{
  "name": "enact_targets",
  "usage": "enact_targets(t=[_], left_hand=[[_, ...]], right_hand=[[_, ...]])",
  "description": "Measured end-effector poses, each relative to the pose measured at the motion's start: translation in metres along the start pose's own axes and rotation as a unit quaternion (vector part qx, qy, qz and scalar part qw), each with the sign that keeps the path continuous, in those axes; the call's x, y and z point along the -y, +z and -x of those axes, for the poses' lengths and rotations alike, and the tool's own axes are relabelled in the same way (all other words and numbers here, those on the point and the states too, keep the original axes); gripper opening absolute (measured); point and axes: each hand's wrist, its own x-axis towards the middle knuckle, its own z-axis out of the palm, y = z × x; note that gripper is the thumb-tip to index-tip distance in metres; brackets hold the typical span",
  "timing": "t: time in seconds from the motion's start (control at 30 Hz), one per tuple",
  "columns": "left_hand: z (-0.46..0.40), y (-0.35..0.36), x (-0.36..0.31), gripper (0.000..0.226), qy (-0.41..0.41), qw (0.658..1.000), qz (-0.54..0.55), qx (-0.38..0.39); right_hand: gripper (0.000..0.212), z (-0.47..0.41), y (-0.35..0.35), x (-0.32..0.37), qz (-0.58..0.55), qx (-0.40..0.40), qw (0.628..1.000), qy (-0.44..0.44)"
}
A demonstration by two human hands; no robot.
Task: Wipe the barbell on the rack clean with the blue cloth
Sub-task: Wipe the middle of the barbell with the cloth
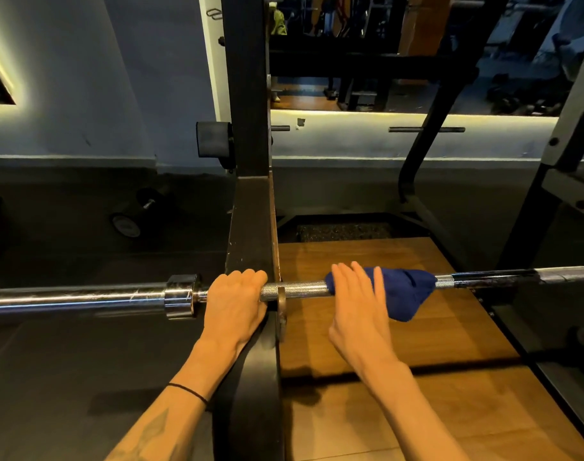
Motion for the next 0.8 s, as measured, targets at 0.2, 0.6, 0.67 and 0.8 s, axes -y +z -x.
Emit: enact_targets(t=[0.2, 0.6, 0.67, 0.8], left_hand=[[-0.009, -0.013, -0.005, 0.021, -0.035, 0.993, -0.022, 0.107], [-0.042, -0.023, 0.006, 0.03, -0.006, 0.964, 0.026, 0.264], [-0.032, -0.02, 0.005, 0.024, 0.008, 0.976, 0.016, 0.217], [-0.01, -0.007, -0.002, 0.027, 0.024, 0.994, -0.037, 0.098]], right_hand=[[0.092, 0.001, 0.009, 0.041, -0.025, 0.012, 0.986, -0.164], [0.089, -0.001, 0.007, -0.011, -0.018, -0.017, 1.0, 0.012], [0.092, -0.002, 0.011, 0.009, -0.022, -0.013, 0.998, -0.055], [0.095, -0.002, 0.019, 0.029, 0.001, -0.005, 0.988, -0.157]])
